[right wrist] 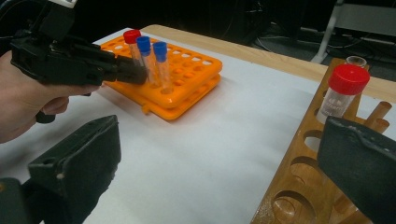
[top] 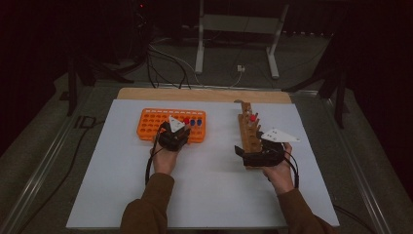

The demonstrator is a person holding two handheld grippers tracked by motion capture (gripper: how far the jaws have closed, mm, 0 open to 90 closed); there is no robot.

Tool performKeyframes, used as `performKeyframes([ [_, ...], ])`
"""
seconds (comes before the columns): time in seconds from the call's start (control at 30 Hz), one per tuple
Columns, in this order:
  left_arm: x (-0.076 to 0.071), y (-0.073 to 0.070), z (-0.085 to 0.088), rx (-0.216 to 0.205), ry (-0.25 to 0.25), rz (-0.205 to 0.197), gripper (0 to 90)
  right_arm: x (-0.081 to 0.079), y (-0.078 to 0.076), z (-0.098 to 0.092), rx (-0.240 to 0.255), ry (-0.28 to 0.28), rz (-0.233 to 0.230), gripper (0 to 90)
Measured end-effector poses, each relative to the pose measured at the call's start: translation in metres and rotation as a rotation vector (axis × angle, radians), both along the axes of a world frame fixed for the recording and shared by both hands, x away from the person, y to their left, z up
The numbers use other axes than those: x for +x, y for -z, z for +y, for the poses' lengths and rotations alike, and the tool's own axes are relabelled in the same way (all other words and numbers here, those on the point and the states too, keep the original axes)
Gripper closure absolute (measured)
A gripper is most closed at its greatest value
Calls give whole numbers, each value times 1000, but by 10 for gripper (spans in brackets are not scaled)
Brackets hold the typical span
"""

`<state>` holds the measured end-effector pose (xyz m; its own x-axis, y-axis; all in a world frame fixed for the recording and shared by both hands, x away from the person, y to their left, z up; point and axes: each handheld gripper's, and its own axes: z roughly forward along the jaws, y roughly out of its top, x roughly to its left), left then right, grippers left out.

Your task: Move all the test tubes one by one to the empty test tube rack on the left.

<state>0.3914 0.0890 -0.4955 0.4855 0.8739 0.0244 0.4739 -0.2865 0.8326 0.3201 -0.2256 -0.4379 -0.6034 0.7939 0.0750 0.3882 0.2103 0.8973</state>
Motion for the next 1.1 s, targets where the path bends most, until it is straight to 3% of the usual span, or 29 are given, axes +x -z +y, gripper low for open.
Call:
performKeyframes([
  [0.1,0,0,1,-3,-2,4,744,0,0,1,-3,-3,0,2],
  [0.33,-5,-2,6,-26,-12,0,600,0,0,0,1,-2,2,2],
  [0.63,-16,-13,16,-138,30,12,479,-1,0,0,1,-3,0,2],
  [0.87,-27,-23,24,-209,18,-4,231,1,-1,-1,15,-2,0,2],
  [1.1,-41,-34,34,-233,10,-28,25,3,-3,-1,16,-6,-5,2],
])
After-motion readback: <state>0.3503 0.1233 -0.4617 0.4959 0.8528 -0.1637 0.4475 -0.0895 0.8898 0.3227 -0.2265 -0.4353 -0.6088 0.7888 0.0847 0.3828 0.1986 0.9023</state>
